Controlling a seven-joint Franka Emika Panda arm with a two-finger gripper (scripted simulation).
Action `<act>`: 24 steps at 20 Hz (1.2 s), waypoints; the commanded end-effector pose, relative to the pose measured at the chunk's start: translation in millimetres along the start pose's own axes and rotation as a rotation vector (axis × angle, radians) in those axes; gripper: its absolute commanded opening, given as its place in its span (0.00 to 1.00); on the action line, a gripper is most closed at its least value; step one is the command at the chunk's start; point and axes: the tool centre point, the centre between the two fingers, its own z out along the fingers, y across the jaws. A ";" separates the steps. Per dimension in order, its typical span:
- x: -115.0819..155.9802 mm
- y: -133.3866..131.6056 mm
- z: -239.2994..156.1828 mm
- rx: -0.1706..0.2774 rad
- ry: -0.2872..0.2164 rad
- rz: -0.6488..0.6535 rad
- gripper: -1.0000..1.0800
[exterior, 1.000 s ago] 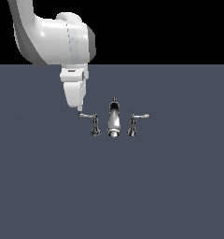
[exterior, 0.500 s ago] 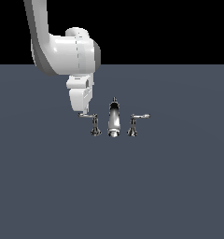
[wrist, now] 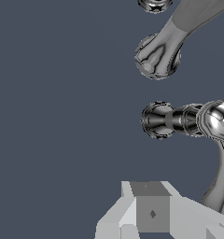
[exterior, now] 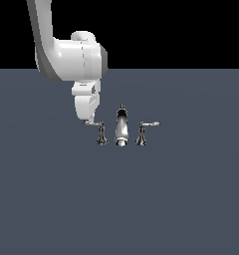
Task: Turn on the faucet by rotating a designated handle.
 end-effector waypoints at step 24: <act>-2.0 61.7 -0.1 0.004 0.000 0.006 0.00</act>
